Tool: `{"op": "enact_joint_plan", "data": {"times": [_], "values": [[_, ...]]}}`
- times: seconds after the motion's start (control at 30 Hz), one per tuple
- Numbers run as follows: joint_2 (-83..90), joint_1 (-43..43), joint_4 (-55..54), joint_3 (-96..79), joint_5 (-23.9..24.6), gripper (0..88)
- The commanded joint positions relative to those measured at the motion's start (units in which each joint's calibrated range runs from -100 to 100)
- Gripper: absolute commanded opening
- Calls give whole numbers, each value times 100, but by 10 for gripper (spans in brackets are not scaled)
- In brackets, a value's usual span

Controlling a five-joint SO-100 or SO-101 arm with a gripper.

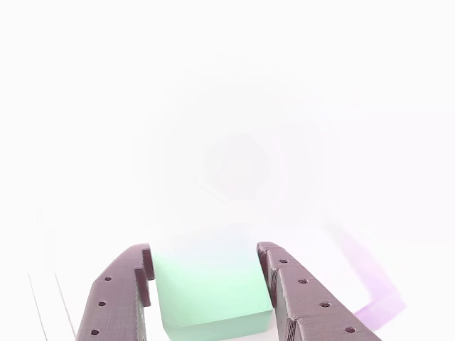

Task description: Tower of hanoi

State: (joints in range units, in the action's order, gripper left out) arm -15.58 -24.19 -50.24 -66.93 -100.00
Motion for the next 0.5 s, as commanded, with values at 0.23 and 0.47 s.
{"op": "enact_joint_plan", "data": {"times": [0.23, 0.47], "values": [[92, 109, -158, 75, 0, 87], [1005, 233, 595, -125, 0, 92]]}}
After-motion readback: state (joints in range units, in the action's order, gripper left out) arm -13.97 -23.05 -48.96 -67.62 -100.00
